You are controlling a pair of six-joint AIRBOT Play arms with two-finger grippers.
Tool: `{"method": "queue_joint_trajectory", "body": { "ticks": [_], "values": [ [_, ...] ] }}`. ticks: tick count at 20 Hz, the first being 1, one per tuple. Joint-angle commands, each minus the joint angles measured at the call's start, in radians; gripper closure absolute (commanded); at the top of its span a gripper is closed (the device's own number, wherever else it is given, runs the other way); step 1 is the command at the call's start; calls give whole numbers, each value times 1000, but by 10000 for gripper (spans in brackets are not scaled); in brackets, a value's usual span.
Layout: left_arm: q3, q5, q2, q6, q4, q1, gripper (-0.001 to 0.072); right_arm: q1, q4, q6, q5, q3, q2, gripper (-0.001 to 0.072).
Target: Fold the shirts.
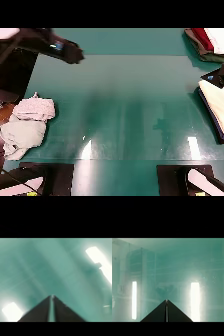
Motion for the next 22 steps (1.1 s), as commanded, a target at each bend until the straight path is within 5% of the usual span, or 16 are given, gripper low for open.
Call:
{"method": "queue_joint_trajectory", "body": {
  "ticks": [1,4,11,17,18,19,20,22],
  "values": [
    [22,-254,46,-61,333,107,78,-1,0,0,-3,0,0,695],
    [-123,-256,46,-107,361,210,82,-1,0,0,0,0,0,695],
    [-672,59,45,-179,382,352,83,-1,0,0,2,0,0,695],
    [-790,192,45,-185,367,353,102,-1,0,0,0,0,0,695],
    [-785,188,47,-185,366,353,316,-1,0,0,0,0,0,695],
    [-773,180,47,-184,360,353,606,-1,0,0,0,0,0,694],
    [-753,169,48,-182,359,353,682,-1,1,0,0,1,0,694],
    [-671,132,60,-143,333,352,683,-1,11,0,0,1,1,695]
  ]
}}
